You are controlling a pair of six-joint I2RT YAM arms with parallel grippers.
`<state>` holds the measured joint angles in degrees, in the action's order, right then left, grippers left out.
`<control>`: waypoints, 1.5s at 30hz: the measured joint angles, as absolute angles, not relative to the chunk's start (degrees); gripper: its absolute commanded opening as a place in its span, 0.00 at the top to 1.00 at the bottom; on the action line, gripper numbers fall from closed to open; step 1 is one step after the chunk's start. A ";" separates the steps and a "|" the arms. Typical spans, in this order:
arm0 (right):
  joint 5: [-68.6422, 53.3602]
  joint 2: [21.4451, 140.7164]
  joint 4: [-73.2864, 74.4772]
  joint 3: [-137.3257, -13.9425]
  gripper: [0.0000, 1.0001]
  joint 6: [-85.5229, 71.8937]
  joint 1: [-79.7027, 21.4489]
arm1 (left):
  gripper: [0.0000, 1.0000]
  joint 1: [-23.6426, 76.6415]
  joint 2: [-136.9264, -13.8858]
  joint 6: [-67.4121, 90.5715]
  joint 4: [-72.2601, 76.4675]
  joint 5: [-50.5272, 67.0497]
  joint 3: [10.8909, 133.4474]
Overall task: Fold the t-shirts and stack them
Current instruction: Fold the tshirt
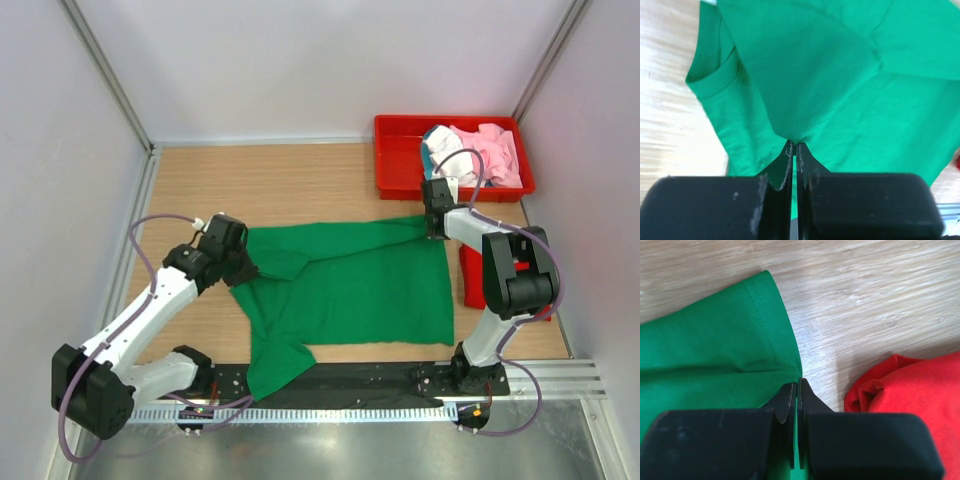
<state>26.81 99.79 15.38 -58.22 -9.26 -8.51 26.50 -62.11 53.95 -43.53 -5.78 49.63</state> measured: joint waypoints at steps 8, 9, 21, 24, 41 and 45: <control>25.02 99.79 17.80 -58.24 0.61 -10.66 -8.51 | 0.39 26.50 -60.82 53.58 -43.55 -3.81 46.35; 24.45 99.77 18.55 -58.37 0.51 -11.18 -8.51 | 0.26 26.50 -60.55 53.21 -43.55 -3.53 46.35; 16.40 89.52 31.35 -69.04 0.16 -14.37 -8.51 | 0.00 24.56 -63.37 46.87 -48.82 -8.82 65.04; 16.14 86.26 30.68 -70.65 0.24 -16.86 -8.51 | 0.00 20.29 -66.17 45.32 -47.03 -8.73 66.72; 18.81 90.39 23.22 -57.71 0.38 -29.58 -5.06 | 0.25 13.43 -78.91 44.95 -34.63 -7.94 56.23; 17.78 90.37 21.10 -55.33 0.40 -30.85 -2.31 | 0.34 12.16 -82.11 44.95 -31.83 -8.03 54.35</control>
